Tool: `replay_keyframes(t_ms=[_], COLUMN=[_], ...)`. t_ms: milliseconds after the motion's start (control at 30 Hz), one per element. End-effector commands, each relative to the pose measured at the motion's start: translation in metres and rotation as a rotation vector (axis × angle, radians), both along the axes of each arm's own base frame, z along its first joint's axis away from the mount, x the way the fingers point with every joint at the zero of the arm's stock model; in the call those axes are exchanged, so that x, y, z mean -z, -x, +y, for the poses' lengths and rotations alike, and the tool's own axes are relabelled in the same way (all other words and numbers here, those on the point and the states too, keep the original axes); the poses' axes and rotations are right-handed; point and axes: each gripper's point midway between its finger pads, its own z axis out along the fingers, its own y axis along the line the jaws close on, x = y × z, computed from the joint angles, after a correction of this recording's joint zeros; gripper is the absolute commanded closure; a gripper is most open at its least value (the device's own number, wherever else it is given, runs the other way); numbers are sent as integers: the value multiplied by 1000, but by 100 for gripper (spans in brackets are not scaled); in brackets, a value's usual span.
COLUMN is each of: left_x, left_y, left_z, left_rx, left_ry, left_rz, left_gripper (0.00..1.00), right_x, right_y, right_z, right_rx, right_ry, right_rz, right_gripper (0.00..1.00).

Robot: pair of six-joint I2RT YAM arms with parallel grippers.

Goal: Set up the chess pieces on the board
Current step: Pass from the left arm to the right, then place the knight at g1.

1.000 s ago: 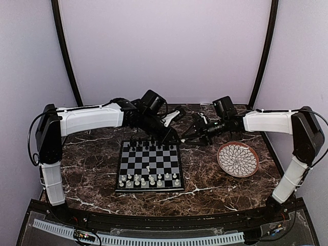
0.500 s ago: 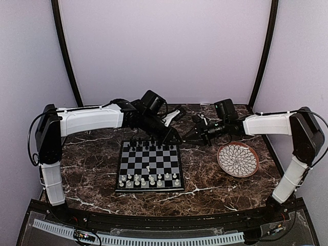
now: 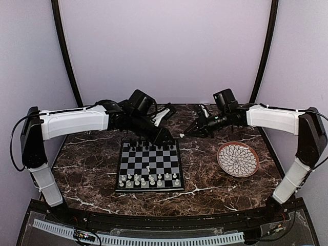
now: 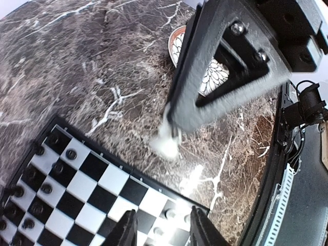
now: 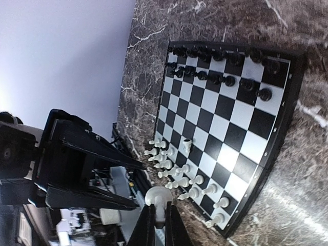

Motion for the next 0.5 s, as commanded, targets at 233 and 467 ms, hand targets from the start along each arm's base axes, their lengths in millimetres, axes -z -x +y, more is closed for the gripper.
replay_keyframes(t_ms=[233, 467], left_x=[-35, -41], left_y=[-26, -44], left_z=[123, 174], left_rx=[-416, -619], left_ry=[32, -89], left_rz=[-2, -137], left_gripper=[56, 48], right_x=[23, 65], right_y=[63, 112], right_z=[34, 63], right_rx=[-310, -532], right_ry=[522, 738], right_rz=[-459, -581], right_gripper=[100, 100])
